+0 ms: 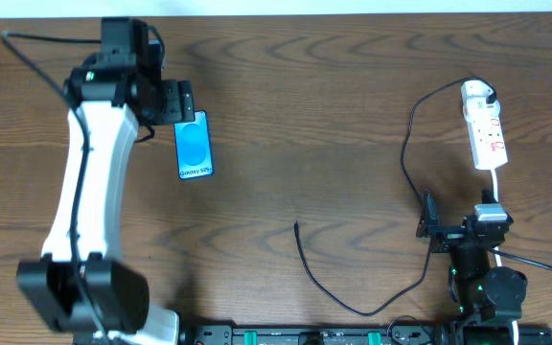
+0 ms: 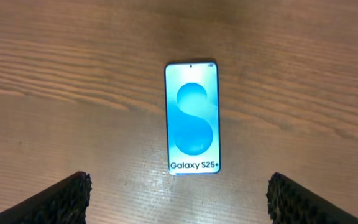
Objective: Plug charger to phone and switch on socket
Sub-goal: 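Move the left gripper forward over the blue phone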
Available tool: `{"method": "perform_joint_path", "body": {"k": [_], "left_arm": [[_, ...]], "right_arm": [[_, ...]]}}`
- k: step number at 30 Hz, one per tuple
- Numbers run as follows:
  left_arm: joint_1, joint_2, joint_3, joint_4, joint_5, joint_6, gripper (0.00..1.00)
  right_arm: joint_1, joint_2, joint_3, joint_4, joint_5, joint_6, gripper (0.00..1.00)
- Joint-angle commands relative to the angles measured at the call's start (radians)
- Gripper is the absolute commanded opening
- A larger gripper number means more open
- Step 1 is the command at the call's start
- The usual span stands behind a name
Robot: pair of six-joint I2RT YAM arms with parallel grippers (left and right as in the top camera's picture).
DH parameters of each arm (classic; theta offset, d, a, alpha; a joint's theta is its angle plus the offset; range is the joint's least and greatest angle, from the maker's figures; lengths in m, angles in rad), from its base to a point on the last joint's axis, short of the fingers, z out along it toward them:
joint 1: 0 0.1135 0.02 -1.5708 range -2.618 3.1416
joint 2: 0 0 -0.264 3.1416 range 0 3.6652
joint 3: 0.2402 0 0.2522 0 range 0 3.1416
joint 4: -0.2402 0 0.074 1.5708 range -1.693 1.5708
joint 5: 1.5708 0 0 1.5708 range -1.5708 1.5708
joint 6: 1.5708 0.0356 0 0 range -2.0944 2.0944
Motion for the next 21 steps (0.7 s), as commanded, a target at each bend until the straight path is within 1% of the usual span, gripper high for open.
{"method": "perform_joint_path", "body": {"k": [1,6,11,19,21], "left_arm": [[0.005,0.103,0.085,-0.051,0.002,-0.018,0.9],[0.007,0.202,0.088,-0.091,0.05,-0.017,0.91],[0.007,0.281,0.087,-0.096,0.05,-0.017,0.91],[0.007,0.312,0.085,-0.079,0.05,-0.017,0.91],[0.007,0.312,0.085,-0.079,0.05,-0.017,0.9]], "right_arm": [[0.007,-0.006,-0.002,-0.004,0.004,0.006,0.99],[0.007,-0.006,-0.002,-0.004,0.004,0.006,0.99],[0.007,-0.006,-0.002,-0.004,0.004,0.006,0.99],[0.007,-0.006,-0.002,-0.004,0.004,0.006,0.99],[0.007,-0.006,-0.002,-0.004,0.004,0.006,0.99]]}}
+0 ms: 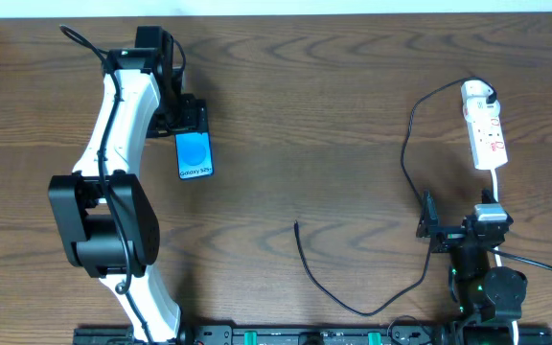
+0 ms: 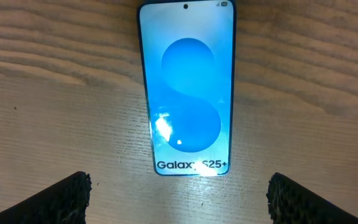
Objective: Plug charger to phone and switch on socket
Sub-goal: 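Move the left gripper forward over the blue phone, then lower the left gripper onto the phone's top edge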
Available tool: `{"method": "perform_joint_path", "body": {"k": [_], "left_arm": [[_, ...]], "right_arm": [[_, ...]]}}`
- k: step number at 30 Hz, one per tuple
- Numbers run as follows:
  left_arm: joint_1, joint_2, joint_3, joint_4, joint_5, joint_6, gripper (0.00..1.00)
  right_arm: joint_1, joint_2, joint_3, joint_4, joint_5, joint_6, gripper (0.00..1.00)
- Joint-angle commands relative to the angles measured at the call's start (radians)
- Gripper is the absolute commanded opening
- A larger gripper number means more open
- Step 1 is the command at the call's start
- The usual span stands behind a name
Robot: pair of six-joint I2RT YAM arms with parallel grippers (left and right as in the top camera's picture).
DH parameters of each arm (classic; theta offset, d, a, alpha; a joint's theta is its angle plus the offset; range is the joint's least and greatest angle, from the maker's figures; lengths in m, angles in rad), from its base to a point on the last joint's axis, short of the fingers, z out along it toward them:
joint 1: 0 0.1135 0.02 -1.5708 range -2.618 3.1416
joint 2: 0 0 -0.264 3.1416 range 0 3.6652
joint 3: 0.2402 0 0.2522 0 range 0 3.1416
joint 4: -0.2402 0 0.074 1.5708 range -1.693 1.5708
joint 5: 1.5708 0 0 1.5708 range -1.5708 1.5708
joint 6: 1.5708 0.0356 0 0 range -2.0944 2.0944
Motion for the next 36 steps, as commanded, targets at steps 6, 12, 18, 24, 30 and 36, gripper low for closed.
{"method": "perform_joint_path", "body": {"k": [6,12,18,24,30,36], "left_arm": [[0.006,0.0,0.015,0.001,0.013,-0.012,0.69],[0.006,0.002,0.007,0.035,0.013,-0.012,1.0],[0.006,0.04,0.004,0.043,0.013,-0.012,1.0],[0.006,0.094,0.003,0.062,0.012,-0.019,0.99],[0.006,0.137,0.003,0.088,0.013,-0.02,0.99],[0.006,0.151,-0.007,0.124,0.013,-0.057,1.0]], "right_arm": [[0.006,-0.006,-0.002,-0.004,0.004,0.006,0.99],[0.006,-0.006,-0.002,-0.004,0.004,0.006,0.99],[0.006,-0.006,-0.002,-0.004,0.004,0.006,0.99],[0.006,-0.006,-0.002,-0.004,0.004,0.006,0.99],[0.006,-0.006,-0.002,-0.004,0.004,0.006,0.99],[0.006,-0.006,-0.002,-0.004,0.004,0.006,0.99]]}}
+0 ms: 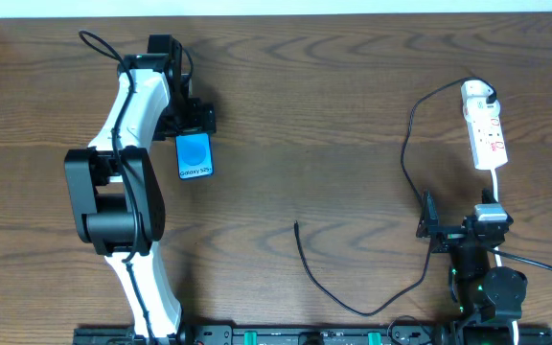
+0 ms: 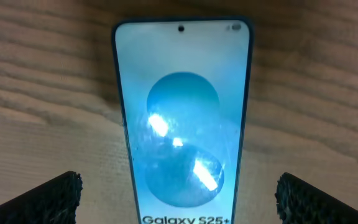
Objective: Plug charger to phone and switch on socket
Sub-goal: 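Lower the left gripper onto the phone's top edge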
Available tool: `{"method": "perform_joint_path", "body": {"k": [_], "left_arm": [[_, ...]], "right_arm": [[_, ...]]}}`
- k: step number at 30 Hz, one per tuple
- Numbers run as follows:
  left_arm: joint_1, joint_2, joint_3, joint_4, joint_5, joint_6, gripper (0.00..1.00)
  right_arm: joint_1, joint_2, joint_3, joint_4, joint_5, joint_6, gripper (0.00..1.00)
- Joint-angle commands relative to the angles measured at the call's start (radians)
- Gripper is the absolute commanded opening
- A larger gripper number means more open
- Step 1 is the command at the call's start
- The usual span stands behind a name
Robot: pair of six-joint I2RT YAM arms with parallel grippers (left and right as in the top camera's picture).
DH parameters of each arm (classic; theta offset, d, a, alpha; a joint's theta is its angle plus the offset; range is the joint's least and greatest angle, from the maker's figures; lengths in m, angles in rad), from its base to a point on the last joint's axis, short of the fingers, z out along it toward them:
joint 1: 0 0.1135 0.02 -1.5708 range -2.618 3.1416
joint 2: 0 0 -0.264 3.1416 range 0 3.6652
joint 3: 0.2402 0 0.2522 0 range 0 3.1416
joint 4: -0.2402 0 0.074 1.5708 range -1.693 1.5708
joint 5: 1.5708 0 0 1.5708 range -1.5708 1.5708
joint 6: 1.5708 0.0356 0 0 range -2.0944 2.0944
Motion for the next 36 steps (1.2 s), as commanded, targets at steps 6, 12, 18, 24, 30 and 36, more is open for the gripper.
{"method": "perform_joint_path", "body": {"k": [6,12,18,24,30,36], "left_arm": [[0.006,0.042,-0.013,0.025,0.002,-0.027,1.0],[0.006,0.057,-0.038,0.052,0.002,-0.028,0.99],[0.006,0.057,-0.042,0.06,0.002,-0.027,1.0],[0.005,0.058,-0.059,0.083,0.002,-0.027,0.99],[0.005,0.058,-0.066,0.099,0.002,-0.027,0.99],[0.003,0.058,-0.071,0.1,-0.011,-0.027,0.99]], "right_arm": [[0.006,-0.006,-0.002,-0.004,0.004,0.006,0.99],[0.006,-0.006,-0.002,-0.004,0.004,0.006,0.99],[0.006,-0.006,-0.002,-0.004,0.004,0.006,0.99],[0.006,-0.006,-0.002,-0.004,0.004,0.006,0.99],[0.006,-0.006,-0.002,-0.004,0.004,0.006,0.99],[0.006,-0.006,-0.002,-0.004,0.004,0.006,0.99]]}}
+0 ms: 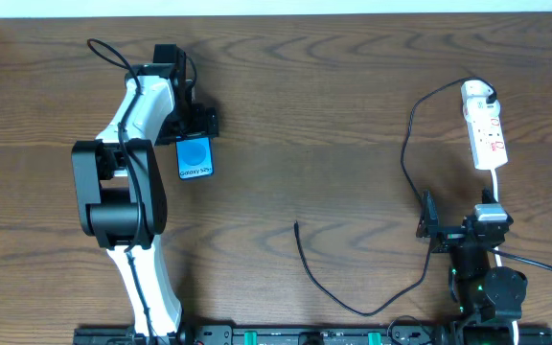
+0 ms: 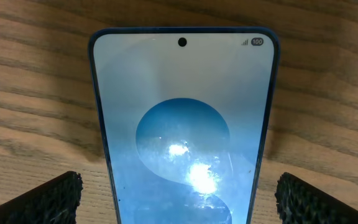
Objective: Plug charger to phone and switch on socket
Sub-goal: 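Lower the left gripper onto the phone's top edge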
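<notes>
The phone [image 1: 195, 157], blue screen up, lies flat on the wood at the left; close up in the left wrist view the phone [image 2: 183, 124] fills the middle. My left gripper [image 1: 192, 123] hangs open low over its upper end, one finger on each side, fingertips [image 2: 48, 199] apart from the edges. The black charger cable tip [image 1: 296, 226] lies loose at the centre; its cable runs right and up to the white socket strip [image 1: 485, 134]. My right gripper [image 1: 431, 230] rests near the front right, its jaws too small to read.
The cable [image 1: 405, 153] loops across the right half between the strip and the right arm. The table's back edge [image 1: 276, 11] runs just behind the left arm. The front rail [image 1: 286, 335] lines the near edge.
My left gripper has come lower and closer over the phone, whose top end now fills the wrist view between the open fingers. The phone, cable and right arm have not moved.
At first my left gripper stood open well above the phone, the whole handset small in the wrist view. At each later moment the phone showed larger and nearer. Now only its upper half shows between the open fingers. Cable, socket strip and right arm stayed still.
</notes>
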Available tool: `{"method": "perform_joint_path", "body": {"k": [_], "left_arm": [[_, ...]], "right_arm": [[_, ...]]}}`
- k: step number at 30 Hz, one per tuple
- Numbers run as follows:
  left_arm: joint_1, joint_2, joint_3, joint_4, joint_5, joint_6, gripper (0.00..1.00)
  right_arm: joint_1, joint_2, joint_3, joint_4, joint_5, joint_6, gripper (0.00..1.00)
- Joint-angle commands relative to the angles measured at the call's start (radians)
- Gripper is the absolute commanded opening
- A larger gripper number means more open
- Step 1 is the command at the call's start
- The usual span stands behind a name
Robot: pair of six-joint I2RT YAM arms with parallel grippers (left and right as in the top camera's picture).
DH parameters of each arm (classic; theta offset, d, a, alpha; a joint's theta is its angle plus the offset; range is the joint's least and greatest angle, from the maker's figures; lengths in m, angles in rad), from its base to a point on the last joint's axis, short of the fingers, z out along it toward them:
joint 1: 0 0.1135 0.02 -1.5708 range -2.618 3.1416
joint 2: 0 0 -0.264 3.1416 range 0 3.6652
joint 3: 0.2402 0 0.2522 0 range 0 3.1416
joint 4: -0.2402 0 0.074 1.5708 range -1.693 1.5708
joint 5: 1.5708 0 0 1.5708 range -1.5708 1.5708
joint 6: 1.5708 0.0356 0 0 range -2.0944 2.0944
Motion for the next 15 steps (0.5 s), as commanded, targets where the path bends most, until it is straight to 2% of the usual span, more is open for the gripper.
{"method": "perform_joint_path", "body": {"k": [1,15], "left_arm": [[0.001,0.012,-0.016,-0.002,-0.014,-0.009,0.99],[0.001,0.013,-0.063,0.04,-0.024,-0.009,0.99]], "right_arm": [[0.006,-0.006,-0.002,-0.004,0.004,0.006,0.99],[0.006,-0.006,-0.002,-0.004,0.004,0.006,0.99]]}}
